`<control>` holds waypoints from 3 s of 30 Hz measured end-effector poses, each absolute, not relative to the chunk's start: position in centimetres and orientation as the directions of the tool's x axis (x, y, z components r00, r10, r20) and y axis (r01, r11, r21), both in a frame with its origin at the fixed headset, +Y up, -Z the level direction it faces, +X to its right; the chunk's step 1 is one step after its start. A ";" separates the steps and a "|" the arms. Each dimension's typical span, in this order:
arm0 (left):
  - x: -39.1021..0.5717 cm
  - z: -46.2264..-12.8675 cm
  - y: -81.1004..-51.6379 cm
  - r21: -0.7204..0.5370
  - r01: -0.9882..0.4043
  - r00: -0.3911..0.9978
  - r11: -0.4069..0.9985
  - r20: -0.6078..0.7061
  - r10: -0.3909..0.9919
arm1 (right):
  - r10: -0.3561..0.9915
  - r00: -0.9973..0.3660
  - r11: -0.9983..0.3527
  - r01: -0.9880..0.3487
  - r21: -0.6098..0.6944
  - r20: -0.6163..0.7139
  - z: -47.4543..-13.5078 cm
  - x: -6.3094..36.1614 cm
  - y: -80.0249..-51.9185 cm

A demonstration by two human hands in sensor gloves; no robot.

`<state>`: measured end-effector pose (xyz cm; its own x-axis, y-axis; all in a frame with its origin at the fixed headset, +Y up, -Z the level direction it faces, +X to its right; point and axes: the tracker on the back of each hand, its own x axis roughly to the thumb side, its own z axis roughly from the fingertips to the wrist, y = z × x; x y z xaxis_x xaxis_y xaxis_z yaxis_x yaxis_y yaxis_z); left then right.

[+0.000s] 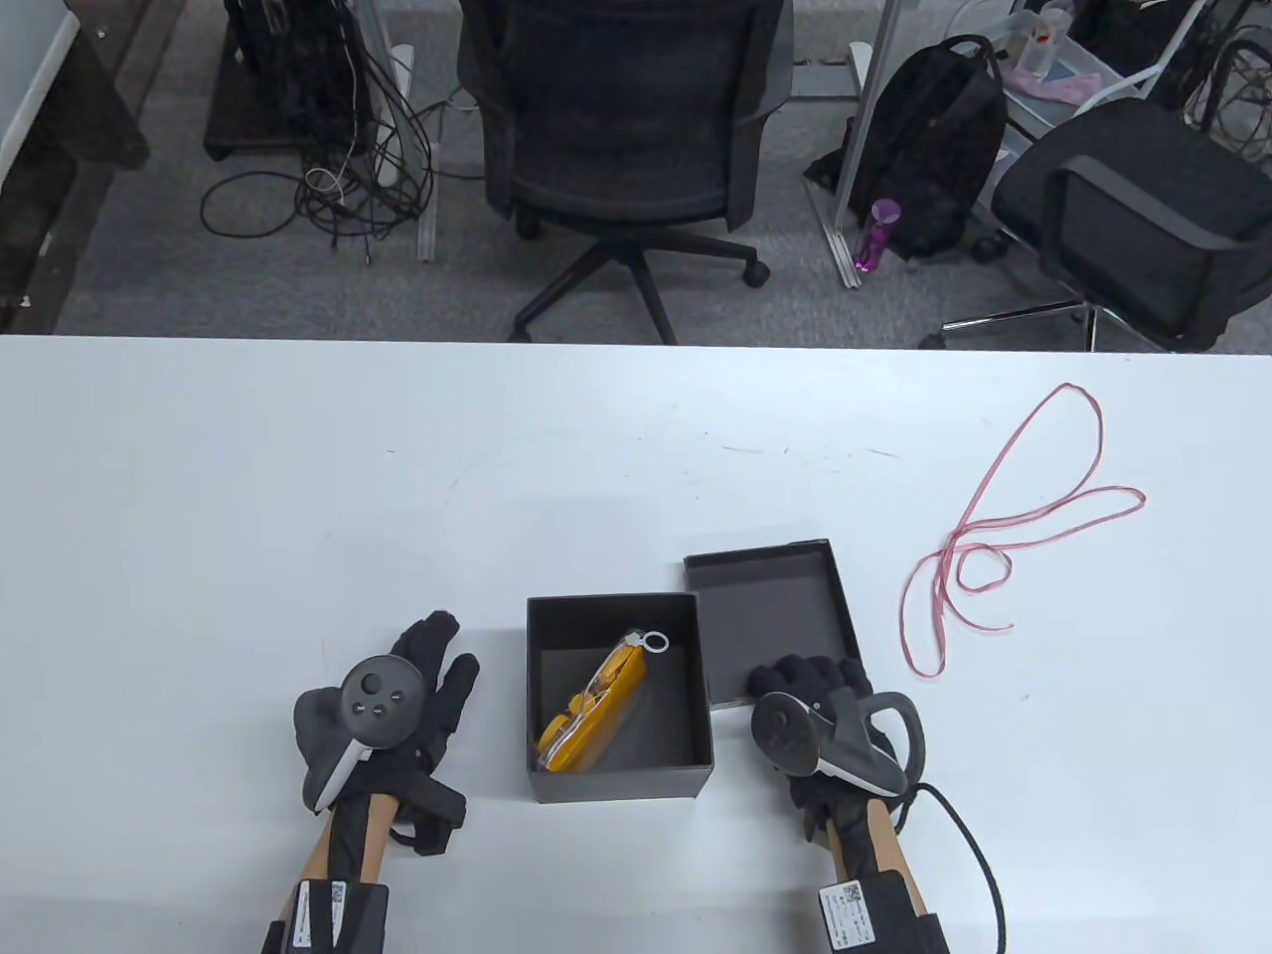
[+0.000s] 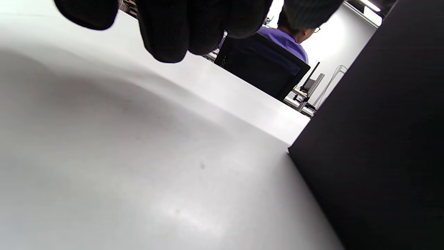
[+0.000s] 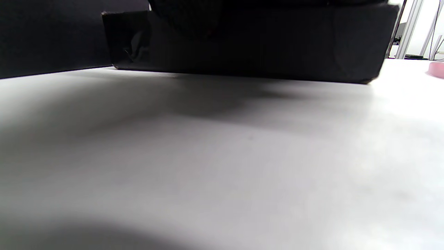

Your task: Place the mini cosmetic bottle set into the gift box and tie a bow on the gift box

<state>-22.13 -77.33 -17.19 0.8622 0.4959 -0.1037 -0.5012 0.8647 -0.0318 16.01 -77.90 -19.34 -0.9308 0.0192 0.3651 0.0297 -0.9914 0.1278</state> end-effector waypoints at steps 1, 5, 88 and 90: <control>-22.1 -17.2 -77.3 -0.033 -0.500 0.863 0.865 -0.103 0.495 | 0.018 -0.930 -0.992 0.030 0.123 0.367 -19.3 16.0 -77.9; -22.1 -17.2 -77.3 -0.033 -0.498 0.864 0.867 -0.101 0.493 | 0.020 -0.929 -0.996 0.014 0.090 0.369 -19.3 16.0 -77.7; -12.6 -10.9 -66.7 -0.211 -0.810 0.515 0.547 0.193 0.836 | 0.998 0.015 0.001 -0.973 0.229 0.061 -15.9 13.5 -68.9; -12.6 -11.1 -66.9 -0.219 -0.796 0.539 0.564 0.168 0.826 | 0.999 -0.029 -0.040 -0.969 0.242 0.046 -16.0 13.4 -69.2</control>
